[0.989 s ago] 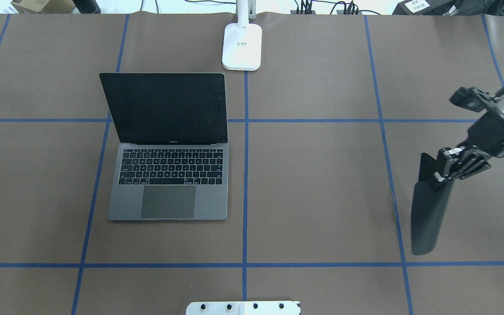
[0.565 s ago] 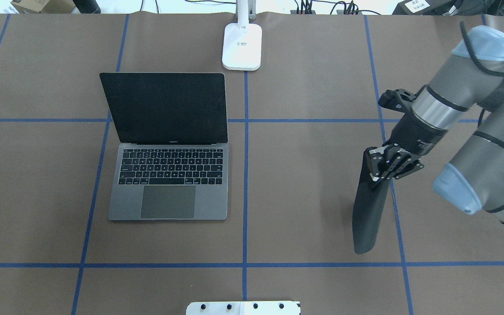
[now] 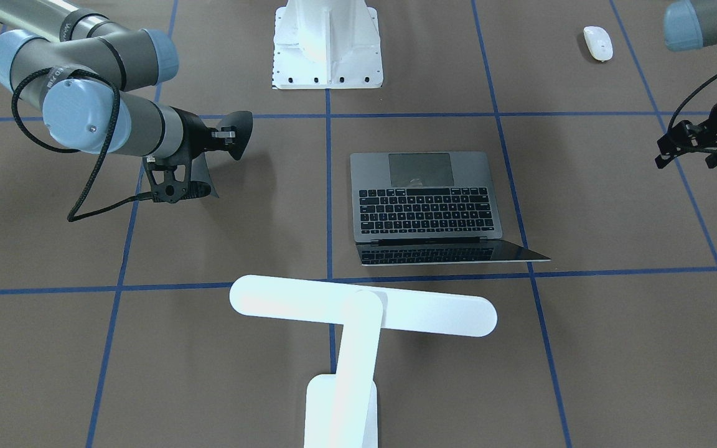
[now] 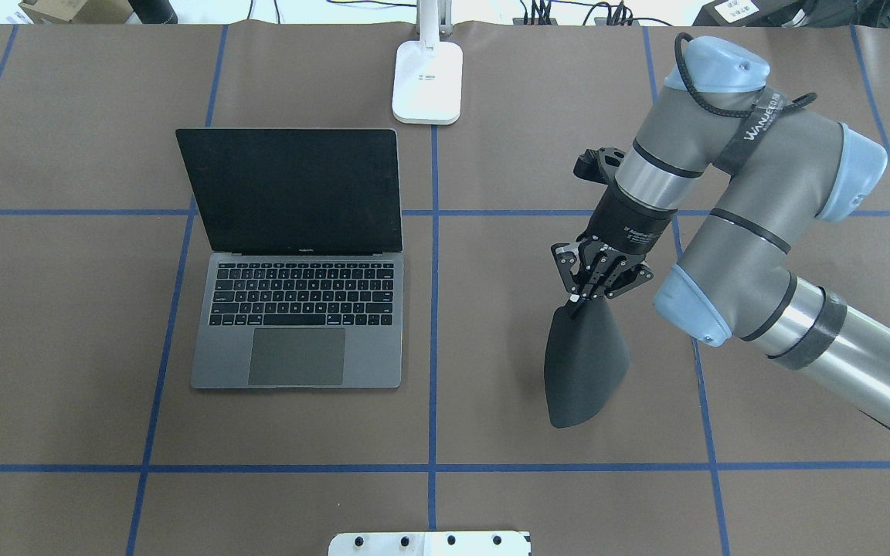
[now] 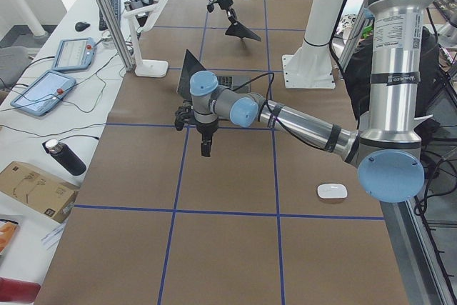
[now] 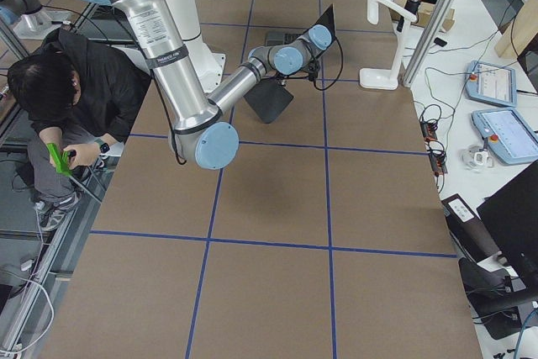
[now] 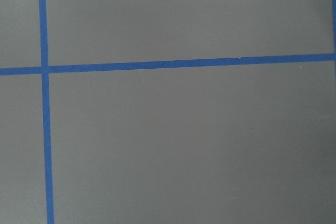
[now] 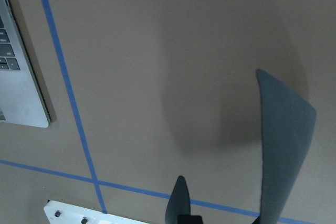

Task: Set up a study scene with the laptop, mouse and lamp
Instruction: 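Carry the black lamp shade in with the right gripper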

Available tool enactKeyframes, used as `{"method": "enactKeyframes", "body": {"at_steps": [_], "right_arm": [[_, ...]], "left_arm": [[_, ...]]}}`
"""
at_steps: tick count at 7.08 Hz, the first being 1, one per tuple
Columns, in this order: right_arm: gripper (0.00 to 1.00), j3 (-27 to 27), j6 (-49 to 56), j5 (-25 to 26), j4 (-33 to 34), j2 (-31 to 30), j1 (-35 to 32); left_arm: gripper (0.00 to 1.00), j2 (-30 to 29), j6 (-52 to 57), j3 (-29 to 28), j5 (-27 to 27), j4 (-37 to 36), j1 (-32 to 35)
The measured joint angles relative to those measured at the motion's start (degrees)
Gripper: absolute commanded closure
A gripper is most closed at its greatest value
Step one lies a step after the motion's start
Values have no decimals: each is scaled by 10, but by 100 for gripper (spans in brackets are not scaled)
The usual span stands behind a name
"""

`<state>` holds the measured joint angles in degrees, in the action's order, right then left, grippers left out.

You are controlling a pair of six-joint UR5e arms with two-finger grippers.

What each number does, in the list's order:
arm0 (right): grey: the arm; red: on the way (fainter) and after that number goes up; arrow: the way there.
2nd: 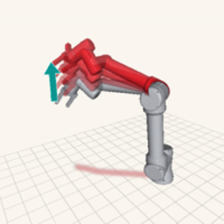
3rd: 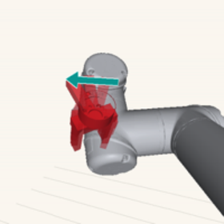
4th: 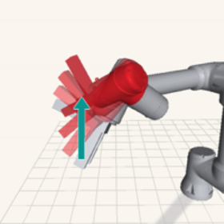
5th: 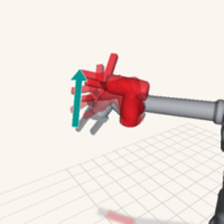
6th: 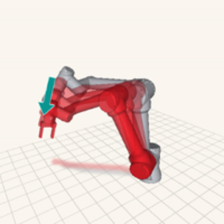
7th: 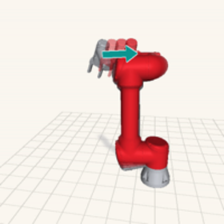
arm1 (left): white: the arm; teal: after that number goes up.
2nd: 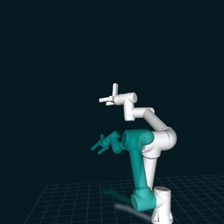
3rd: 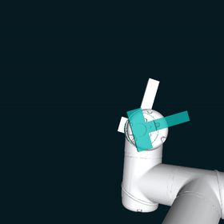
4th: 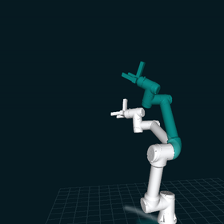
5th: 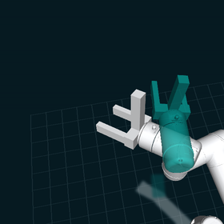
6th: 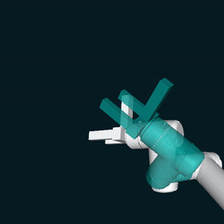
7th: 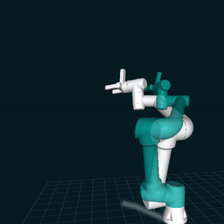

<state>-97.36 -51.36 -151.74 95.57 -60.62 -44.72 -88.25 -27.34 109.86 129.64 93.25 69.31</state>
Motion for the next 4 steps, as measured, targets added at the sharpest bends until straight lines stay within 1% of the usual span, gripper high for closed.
{"method": "enactKeyframes", "body": {"at_steps": [2,3,4], "right_arm": [[100,83,-53,2,-127,20,3],[100,113,-78,2,-174,28,4],[100,134,-88,4,-196,40,5]], "left_arm": [[0,-1,0,-6,0,0,0],[0,-1,0,-8,0,0,0],[0,-1,0,-10,0,0,0]]}}
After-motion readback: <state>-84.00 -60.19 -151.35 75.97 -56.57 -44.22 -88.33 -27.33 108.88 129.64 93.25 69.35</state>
